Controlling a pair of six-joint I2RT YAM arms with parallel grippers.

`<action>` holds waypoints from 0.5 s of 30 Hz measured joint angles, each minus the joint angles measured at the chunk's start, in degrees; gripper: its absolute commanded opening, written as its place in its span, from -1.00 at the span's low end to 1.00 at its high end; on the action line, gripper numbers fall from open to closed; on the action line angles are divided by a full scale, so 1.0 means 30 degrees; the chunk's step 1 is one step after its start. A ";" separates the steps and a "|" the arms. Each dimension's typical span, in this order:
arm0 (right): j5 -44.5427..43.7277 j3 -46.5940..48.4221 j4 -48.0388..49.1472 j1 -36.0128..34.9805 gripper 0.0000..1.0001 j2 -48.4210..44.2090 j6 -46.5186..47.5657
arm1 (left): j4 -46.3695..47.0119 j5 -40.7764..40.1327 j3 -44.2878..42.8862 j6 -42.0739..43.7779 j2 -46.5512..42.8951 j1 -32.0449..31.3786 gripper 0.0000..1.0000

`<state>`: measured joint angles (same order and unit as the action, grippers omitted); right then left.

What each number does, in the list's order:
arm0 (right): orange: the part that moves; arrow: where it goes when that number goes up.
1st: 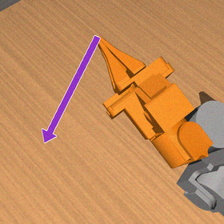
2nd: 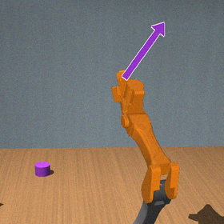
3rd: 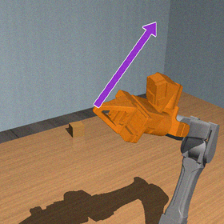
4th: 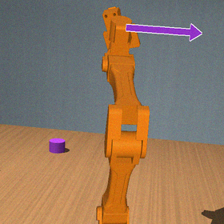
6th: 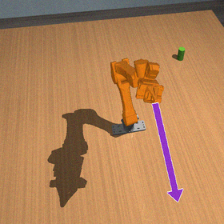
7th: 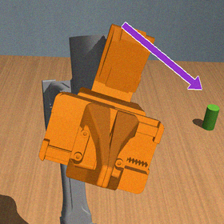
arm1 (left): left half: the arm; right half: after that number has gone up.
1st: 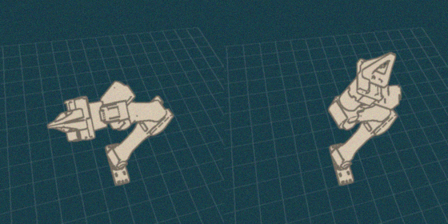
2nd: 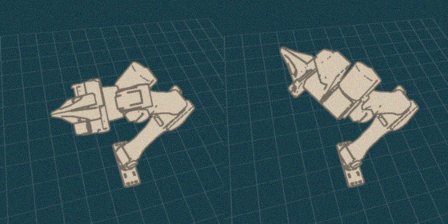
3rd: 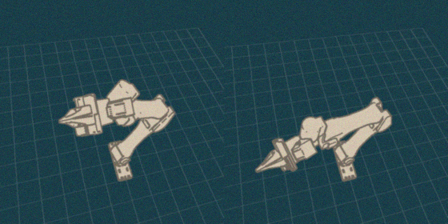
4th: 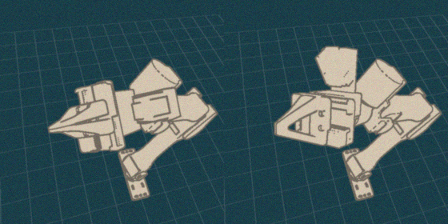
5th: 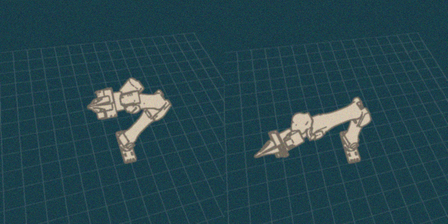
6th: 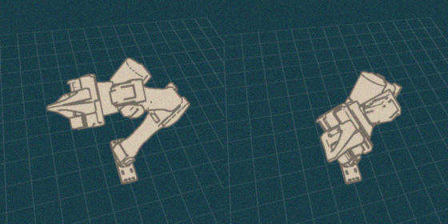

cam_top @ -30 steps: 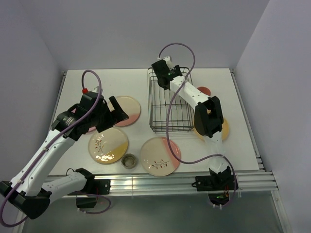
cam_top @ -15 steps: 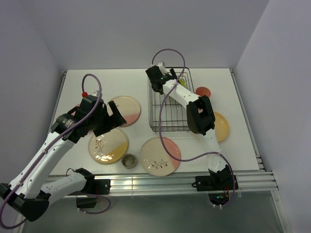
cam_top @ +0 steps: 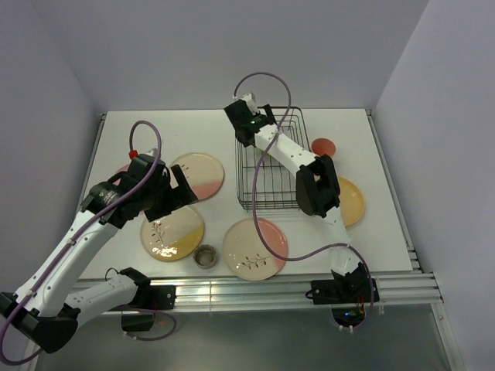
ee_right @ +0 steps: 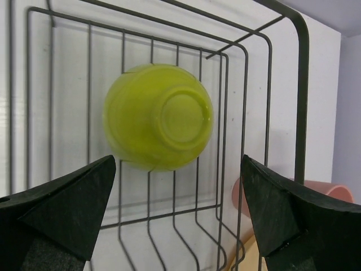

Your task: Load the mixed dishes into the dish rack

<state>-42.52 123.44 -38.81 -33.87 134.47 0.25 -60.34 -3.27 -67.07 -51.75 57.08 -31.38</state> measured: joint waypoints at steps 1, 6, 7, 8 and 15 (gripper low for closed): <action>0.0087 0.0270 -0.0328 -0.0182 0.99 -0.0095 -0.0321 | -0.0153 -0.0160 0.0000 0.0007 0.0029 0.0000 0.94; 0.1523 0.2769 -0.3322 -0.1129 0.98 -0.1217 -0.2718 | -0.0364 -0.1377 0.0087 0.0386 0.0692 0.0000 0.92; 0.2076 0.2769 -0.4029 -0.1319 0.96 -0.2025 -0.3424 | -0.0321 -0.1661 0.0175 0.0568 0.0940 0.0000 0.91; 0.2681 0.2645 -0.4663 -0.1472 0.95 -0.2892 -0.3963 | -0.0226 -0.1916 0.0277 0.0743 0.1158 -0.0015 0.90; 0.6987 -0.4590 -0.6222 -0.1574 0.87 -1.3872 -0.7701 | 0.0816 -0.3592 0.1071 0.2535 0.3191 -0.0051 0.82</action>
<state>-21.56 109.67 -57.47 -38.59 92.86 -22.85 -57.89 -14.04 -63.86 -44.14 66.65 -31.53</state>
